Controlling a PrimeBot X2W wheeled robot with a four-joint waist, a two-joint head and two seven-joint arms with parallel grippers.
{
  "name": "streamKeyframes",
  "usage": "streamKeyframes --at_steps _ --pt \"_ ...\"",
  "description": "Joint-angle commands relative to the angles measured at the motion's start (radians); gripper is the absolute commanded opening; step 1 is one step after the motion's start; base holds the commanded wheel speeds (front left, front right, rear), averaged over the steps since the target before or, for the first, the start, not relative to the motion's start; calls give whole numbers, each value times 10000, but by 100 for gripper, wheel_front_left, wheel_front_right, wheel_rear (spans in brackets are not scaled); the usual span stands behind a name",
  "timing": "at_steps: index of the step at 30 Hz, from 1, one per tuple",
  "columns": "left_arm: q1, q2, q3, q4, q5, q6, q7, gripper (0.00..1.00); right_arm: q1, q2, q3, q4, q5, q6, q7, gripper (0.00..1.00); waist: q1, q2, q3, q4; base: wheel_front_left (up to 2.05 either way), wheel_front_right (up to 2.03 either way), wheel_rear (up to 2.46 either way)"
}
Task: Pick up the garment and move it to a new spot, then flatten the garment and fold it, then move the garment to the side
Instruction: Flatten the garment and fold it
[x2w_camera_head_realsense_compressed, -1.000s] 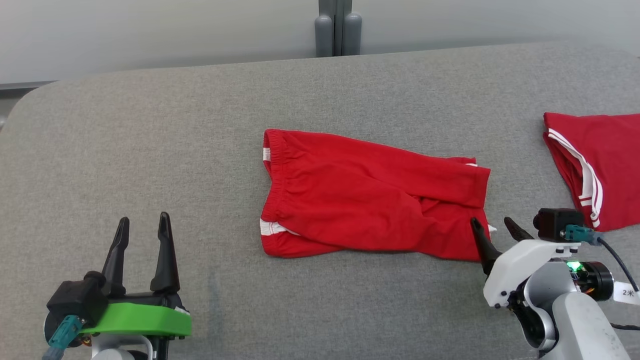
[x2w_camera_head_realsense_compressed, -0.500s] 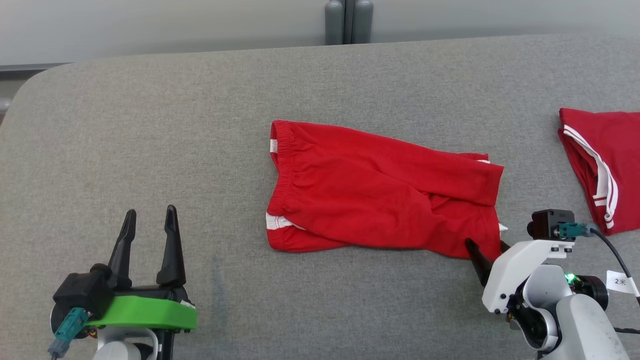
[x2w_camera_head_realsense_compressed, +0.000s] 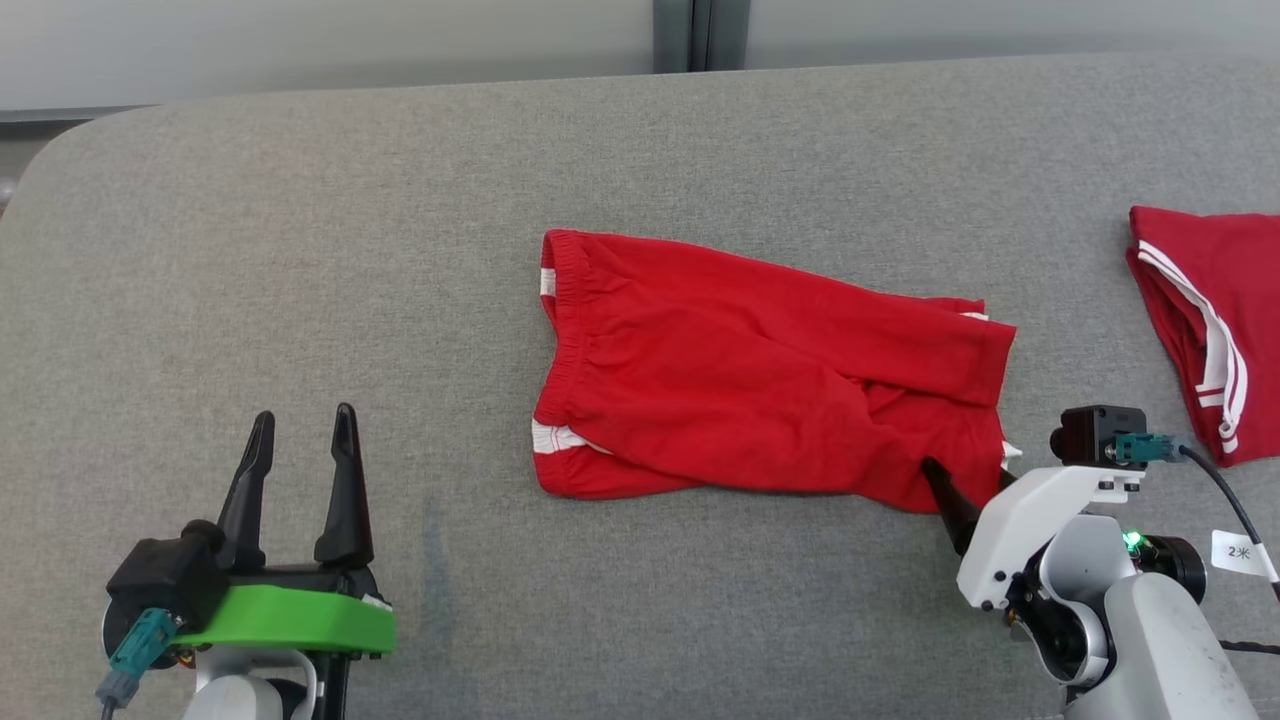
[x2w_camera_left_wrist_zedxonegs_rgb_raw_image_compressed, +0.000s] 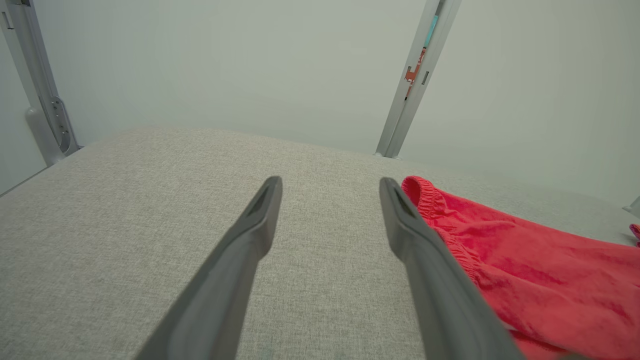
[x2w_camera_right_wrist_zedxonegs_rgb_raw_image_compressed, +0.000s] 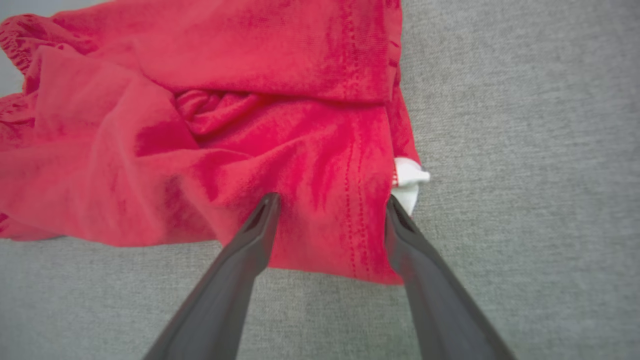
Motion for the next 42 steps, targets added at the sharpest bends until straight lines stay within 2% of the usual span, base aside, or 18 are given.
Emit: streamKeyframes --at_steps 1,11,22,23,24,25,26,35,42 --pt "-199 89 -14 -11 -56 -47 -27 100 -148 -6 -28 84 -42 -12 -109 100 0 0 23 10 0 0 0" --pt "-213 126 24 -45 -68 -47 -27 100 -306 -6 221 273 166 -12 -474 100 0 0 116 -41 0 0 0" --pt "-175 98 -10 -31 -66 -48 -27 100 -152 -8 664 -267 596 -12 -554 98 0 0 54 -41 0 0 0" --pt "-174 95 -16 -26 -68 -48 -27 100 -179 -8 650 -261 560 -12 -525 91 0 0 52 -38 0 0 0" --pt "-182 96 -29 -19 -70 -48 -27 100 -222 -8 634 -239 518 -12 -498 57 0 0 48 -31 0 0 0" --pt "-190 96 -39 -17 -73 -48 -27 100 -260 -7 620 -207 496 -12 -486 47 0 0 45 -22 0 0 0" --pt "-198 98 -52 -13 -73 -48 -27 100 -309 -7 594 -152 472 -12 -453 0 0 0 42 -10 0 0 0" --pt "-156 144 -48 1 -132 -48 -27 100 -478 -15 245 -40 231 -12 -607 0 0 0 34 97 0 0 0" --pt "-207 137 -23 -138 -88 -48 -27 100 -1118 -89 146 -464 94 -11 -1484 0 0 0 197 88 0 0 0"
